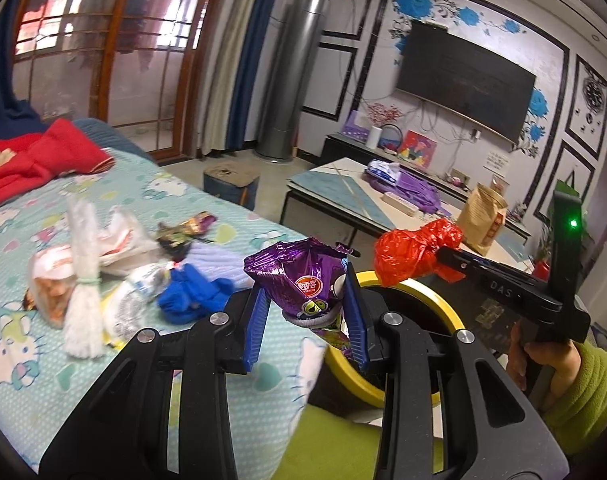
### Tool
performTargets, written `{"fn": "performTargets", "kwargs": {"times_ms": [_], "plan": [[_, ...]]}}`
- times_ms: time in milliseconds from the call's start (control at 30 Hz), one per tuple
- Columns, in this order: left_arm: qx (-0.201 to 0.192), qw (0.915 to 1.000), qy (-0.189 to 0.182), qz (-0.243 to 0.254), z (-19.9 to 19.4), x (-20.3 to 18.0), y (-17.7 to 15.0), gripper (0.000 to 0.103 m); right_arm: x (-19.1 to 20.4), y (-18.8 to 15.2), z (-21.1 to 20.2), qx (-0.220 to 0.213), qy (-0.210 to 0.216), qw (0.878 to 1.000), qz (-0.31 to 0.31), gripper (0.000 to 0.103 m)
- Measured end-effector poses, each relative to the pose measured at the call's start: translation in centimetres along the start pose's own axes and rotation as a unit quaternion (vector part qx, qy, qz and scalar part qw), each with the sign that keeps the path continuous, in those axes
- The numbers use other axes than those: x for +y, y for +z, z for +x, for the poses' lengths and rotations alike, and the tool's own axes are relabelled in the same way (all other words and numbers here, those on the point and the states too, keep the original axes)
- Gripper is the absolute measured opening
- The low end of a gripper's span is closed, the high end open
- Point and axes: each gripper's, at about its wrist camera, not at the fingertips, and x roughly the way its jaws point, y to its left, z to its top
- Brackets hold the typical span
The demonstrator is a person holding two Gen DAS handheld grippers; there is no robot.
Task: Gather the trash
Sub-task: 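Carry the purple wrapper and red bag over the yellow-rimmed bin with both tools, then open both tools to drop the wrapper and red bag into the bin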
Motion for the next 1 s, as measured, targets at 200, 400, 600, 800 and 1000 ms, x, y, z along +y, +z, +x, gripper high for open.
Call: {"fn": "performTargets", "kwargs": {"times_ms": [200, 400, 600, 800, 1000], "plan": [[0.01, 0.9995, -0.019, 0.021, 1.6, -1.9, -0.1, 0.028, -1.7, -0.1, 0.5, 0.011, -0.013, 1.0, 0.022, 0.025], [0.022, 0.9981, -0.043, 0.038, 3.4, -4.0, -0.7, 0.028, -3.1, -0.3, 1.2, 0.028, -0.028, 0.998, 0.039, 0.025], [0.043, 0.996, -0.063, 0.046, 5.3, -5.5, -1.8, 0.028, -4.6, -0.7, 1.8, 0.047, -0.045, 0.996, 0.055, 0.026], [0.068, 0.9931, -0.08, 0.052, 7.2, -6.6, -3.0, 0.028, -6.2, -1.1, 2.5, 0.065, -0.061, 0.993, 0.08, 0.027], [0.092, 0.9894, -0.094, 0.061, 8.9, -7.6, -4.0, 0.028, -7.4, -1.4, 3.1, 0.077, -0.064, 0.99, 0.102, 0.027]]}}
